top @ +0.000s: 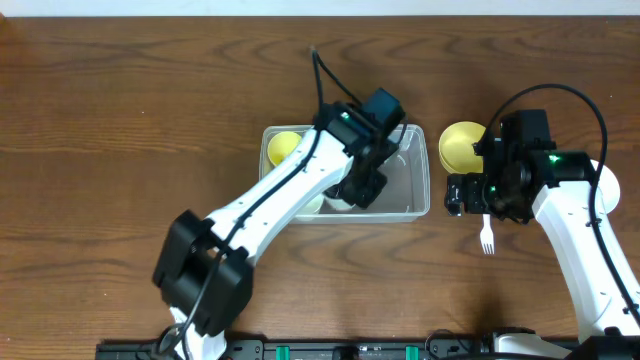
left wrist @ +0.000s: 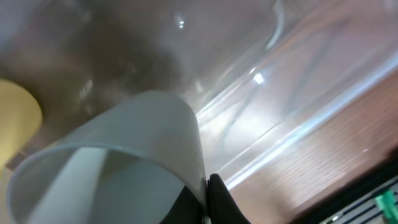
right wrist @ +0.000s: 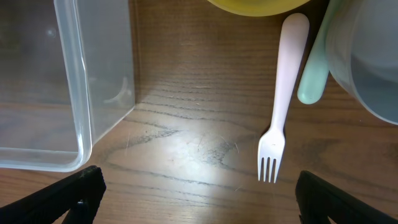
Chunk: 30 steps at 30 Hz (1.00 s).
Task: Pack container
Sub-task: 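Carry the light blue cup into the container and release it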
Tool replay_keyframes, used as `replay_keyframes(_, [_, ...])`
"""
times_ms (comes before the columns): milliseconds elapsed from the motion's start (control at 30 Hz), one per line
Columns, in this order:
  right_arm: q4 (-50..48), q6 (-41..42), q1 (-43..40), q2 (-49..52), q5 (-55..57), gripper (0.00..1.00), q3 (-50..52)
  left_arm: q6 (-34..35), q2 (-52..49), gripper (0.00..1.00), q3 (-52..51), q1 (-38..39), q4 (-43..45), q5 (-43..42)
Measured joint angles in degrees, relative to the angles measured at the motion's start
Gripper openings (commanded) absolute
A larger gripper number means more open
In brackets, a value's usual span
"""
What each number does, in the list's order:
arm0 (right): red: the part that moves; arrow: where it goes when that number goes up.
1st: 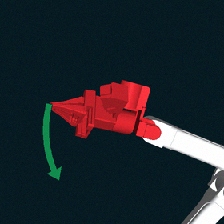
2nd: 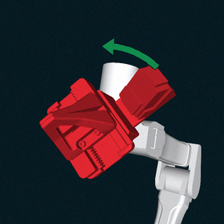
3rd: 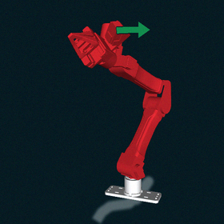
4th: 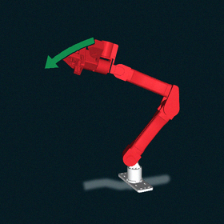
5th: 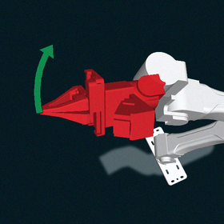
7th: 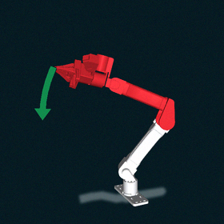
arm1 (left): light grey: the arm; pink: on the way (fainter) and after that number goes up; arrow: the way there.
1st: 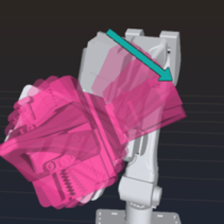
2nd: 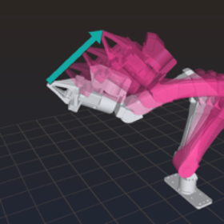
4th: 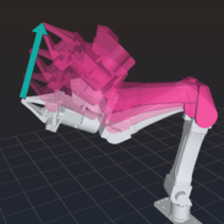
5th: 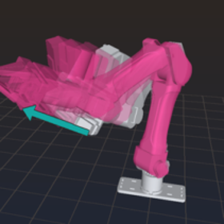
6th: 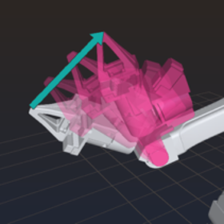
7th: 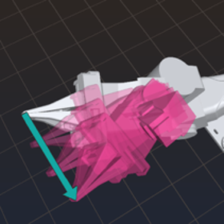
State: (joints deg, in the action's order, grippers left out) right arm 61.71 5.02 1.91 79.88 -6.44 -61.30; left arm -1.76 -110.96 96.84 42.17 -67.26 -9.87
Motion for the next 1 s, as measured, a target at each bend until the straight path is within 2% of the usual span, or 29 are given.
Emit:
replay_keyframes(267, [0.0, 0.0, 0.0, 0.0, 0.0, 0.99, 0.0, -0.3, -4.9, 0.06, 0.0, 0.0, -1.5, 1.3])
replay_keyframes(833, [0.0, 0.0, 0.0, 0.0, 0.0, 0.99, 0.0, -1.1, -5.0, 0.06, -0.2, 0.0, -0.9, 1.3])
replay_keyframes(1000, [0.0, 0.0, 0.0, 0.0, 0.0, 0.99, 0.0, -1.2, -5.0, 0.06, -3.1, 0.0, -0.9, 3.3])
